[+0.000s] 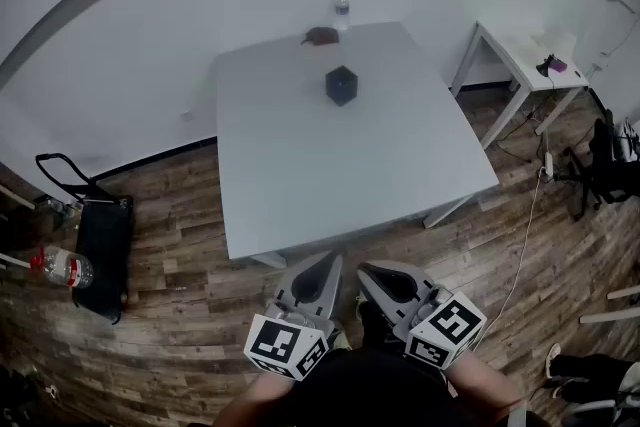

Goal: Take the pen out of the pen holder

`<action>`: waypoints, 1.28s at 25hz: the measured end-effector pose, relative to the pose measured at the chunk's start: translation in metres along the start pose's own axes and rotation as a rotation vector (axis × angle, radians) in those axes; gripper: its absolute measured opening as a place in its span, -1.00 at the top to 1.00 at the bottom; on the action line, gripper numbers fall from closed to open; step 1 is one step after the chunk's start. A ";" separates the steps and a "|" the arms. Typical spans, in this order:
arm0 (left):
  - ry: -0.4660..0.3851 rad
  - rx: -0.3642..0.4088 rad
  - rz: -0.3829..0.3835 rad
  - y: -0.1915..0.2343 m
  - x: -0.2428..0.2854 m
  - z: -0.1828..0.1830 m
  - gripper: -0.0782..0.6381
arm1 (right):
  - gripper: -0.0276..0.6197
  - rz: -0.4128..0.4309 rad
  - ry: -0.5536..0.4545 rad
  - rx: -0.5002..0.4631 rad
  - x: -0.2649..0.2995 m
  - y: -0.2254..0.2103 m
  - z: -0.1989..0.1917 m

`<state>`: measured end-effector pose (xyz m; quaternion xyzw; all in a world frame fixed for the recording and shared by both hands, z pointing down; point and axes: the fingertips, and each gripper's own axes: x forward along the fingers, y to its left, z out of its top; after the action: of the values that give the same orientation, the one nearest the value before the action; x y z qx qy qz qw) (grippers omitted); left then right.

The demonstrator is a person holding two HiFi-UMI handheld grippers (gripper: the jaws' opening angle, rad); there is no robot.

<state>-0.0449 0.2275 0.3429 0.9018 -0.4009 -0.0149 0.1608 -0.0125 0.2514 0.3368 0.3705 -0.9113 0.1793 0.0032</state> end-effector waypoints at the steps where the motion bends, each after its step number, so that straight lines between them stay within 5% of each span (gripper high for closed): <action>1: -0.002 0.001 0.006 0.003 0.006 0.002 0.77 | 0.87 0.006 0.003 -0.003 0.004 -0.007 0.002; 22: -0.025 -0.010 0.114 0.057 0.166 0.045 0.77 | 0.86 0.133 0.034 -0.002 0.074 -0.165 0.059; 32: -0.027 -0.023 0.104 0.110 0.214 0.036 0.77 | 0.86 0.033 0.057 -0.034 0.127 -0.243 0.057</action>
<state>0.0160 -0.0074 0.3637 0.8774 -0.4494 -0.0232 0.1664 0.0669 -0.0133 0.3801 0.3502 -0.9198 0.1742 0.0324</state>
